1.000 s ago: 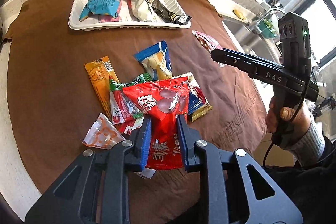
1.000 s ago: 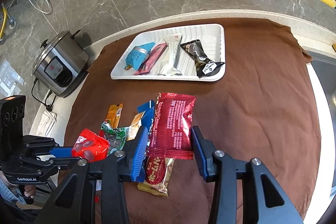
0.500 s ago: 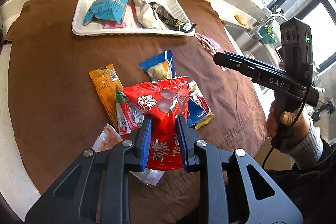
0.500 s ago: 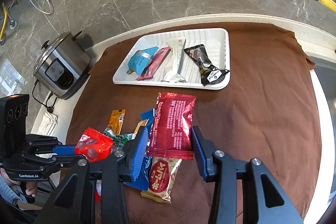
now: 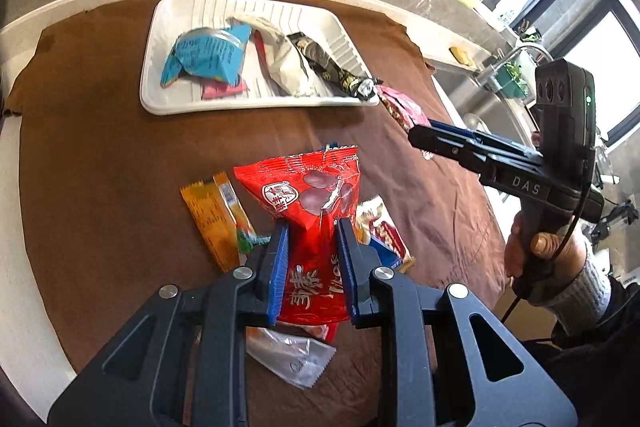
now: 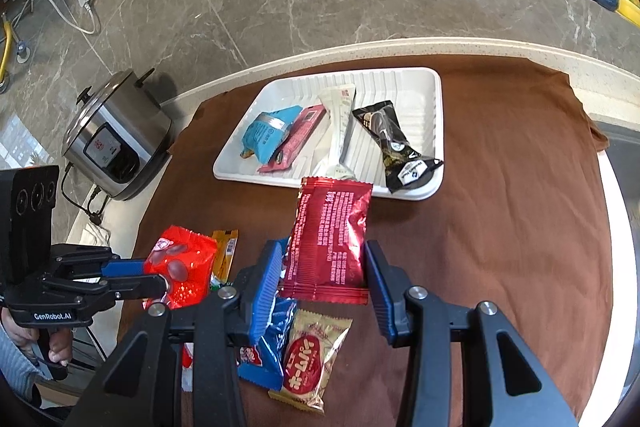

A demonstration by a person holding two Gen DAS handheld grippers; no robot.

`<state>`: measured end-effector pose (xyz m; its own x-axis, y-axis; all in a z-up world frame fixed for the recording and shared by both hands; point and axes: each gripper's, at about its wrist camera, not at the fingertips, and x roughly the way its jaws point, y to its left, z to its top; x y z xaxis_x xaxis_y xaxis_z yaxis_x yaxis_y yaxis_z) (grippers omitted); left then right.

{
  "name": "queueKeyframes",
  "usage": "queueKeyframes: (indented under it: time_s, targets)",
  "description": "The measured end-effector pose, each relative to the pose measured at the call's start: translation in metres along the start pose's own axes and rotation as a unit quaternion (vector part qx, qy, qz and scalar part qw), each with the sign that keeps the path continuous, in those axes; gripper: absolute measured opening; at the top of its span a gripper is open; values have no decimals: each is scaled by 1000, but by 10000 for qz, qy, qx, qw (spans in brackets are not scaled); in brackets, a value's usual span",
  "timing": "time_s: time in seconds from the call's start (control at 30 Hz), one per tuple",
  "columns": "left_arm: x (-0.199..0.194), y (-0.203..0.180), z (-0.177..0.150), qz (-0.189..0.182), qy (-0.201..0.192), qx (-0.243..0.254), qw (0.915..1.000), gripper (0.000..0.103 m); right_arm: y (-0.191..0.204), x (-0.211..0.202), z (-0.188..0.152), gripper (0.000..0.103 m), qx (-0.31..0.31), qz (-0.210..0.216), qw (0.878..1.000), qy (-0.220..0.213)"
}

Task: Organize snacks
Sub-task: 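Carry the red bag to the tray with left tool while right tool carries dark red packet, then drop the red bag in the tray from left tool while right tool releases dark red packet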

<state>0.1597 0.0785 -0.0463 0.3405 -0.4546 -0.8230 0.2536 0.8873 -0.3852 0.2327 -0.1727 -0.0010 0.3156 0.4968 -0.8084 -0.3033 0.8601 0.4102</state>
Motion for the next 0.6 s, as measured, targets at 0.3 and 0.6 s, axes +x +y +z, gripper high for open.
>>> queueKeyframes:
  time_s: [0.3,0.6]
  targets:
    - [8,9,34,-42,-104,2,9999,21,-4,11,16,46,15,12,10000,10]
    - [22,21,76,-101,-187,-34,9998,21,-14,29,40,46,69,13,10000,6]
